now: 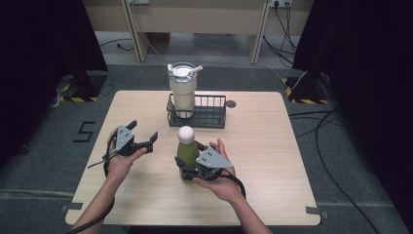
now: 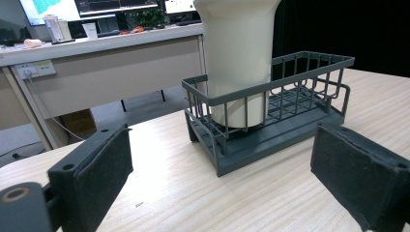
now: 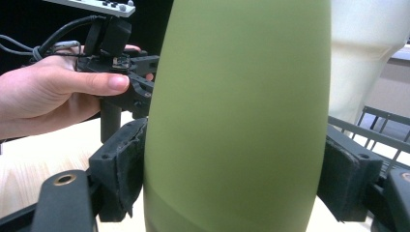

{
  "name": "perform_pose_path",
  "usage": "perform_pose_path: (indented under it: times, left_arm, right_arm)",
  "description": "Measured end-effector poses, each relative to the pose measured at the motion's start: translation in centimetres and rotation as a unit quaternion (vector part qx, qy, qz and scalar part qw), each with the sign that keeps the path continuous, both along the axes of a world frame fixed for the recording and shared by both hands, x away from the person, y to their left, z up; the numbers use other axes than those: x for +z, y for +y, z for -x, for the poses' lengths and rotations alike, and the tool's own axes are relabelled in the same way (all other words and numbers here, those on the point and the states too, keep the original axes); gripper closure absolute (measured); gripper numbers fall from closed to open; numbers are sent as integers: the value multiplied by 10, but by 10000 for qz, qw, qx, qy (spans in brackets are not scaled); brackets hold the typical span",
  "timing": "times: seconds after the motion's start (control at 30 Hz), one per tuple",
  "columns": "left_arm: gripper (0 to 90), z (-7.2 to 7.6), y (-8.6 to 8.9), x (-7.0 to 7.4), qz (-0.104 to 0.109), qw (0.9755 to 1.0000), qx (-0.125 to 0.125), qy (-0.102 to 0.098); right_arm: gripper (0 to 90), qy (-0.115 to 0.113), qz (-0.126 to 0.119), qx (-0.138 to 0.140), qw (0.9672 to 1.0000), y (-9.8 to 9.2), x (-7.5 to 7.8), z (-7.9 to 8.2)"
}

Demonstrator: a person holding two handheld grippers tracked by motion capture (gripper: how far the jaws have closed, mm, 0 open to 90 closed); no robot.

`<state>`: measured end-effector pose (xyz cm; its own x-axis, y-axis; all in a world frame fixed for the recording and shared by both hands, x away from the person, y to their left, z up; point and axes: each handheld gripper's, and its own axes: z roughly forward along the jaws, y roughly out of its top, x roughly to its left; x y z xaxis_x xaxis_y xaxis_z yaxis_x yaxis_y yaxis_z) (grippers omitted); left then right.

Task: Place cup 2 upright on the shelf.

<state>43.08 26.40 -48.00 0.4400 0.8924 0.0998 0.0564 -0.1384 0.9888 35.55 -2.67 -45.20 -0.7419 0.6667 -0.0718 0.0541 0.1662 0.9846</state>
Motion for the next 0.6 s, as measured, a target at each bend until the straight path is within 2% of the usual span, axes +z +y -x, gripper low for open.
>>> perform_pose_path:
  times: [0.6]
  left_arm:
    - [74,0,3,-1,57,10000,39,27]
  right_arm:
    - [230,39,35,-46,10000,1,4,2]
